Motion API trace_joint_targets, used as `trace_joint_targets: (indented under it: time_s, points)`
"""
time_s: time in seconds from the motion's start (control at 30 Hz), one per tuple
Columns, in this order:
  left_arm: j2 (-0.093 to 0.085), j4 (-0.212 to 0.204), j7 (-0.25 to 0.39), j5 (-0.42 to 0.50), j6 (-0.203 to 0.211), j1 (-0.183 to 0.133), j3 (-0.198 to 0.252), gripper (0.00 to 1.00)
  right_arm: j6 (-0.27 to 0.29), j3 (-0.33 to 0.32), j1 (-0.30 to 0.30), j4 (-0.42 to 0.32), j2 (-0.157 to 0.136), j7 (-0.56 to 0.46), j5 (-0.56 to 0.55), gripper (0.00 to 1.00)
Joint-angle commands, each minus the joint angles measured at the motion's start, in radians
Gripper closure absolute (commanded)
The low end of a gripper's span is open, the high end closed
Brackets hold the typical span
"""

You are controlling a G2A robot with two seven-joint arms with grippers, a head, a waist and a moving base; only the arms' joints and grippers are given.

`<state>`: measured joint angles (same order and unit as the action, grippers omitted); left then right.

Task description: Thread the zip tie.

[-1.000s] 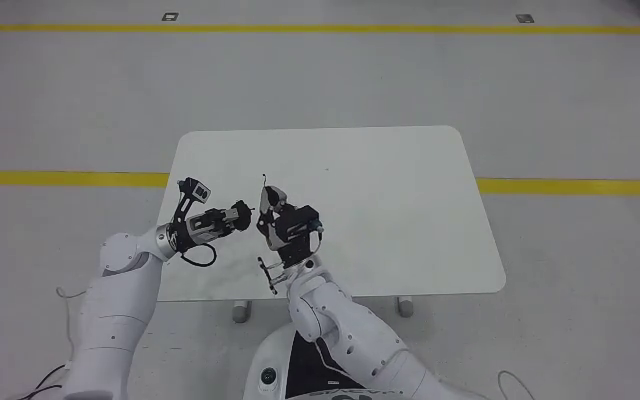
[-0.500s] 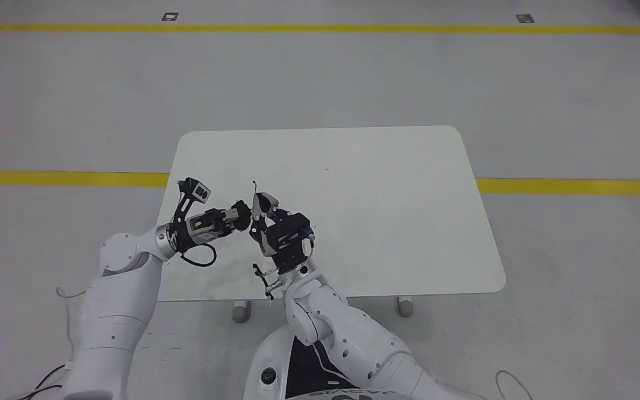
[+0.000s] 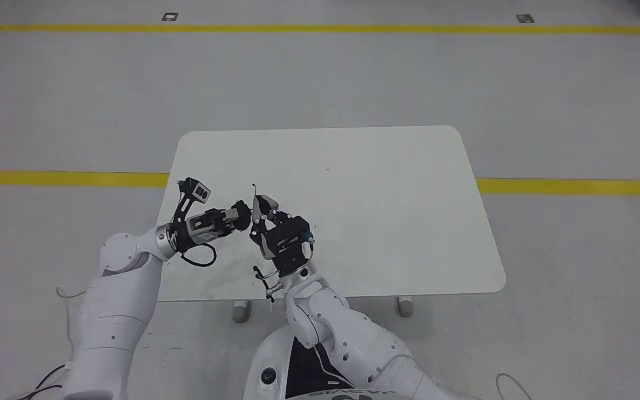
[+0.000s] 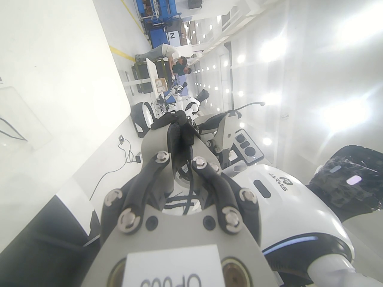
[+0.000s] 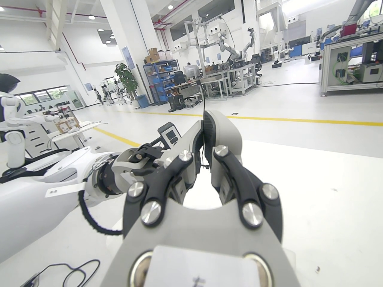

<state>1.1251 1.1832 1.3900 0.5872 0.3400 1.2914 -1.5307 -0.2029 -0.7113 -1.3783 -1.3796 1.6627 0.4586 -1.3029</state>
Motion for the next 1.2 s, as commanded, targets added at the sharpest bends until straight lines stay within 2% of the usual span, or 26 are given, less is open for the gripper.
trace_joint_targets:
  time_s: [0.0, 1.17]
  points:
    - [0.0, 0.0, 0.0, 0.0, 0.0, 0.0, 0.0, 1.0, 0.003, -0.001, -0.001, 0.002, 0.001, -0.002, 0.0, 1.0]
    - [0.0, 0.0, 0.0, 0.0, 0.0, 0.0, 0.0, 1.0, -0.002, -0.012, 0.018, 0.058, 0.028, 0.026, 0.0, 1.0]
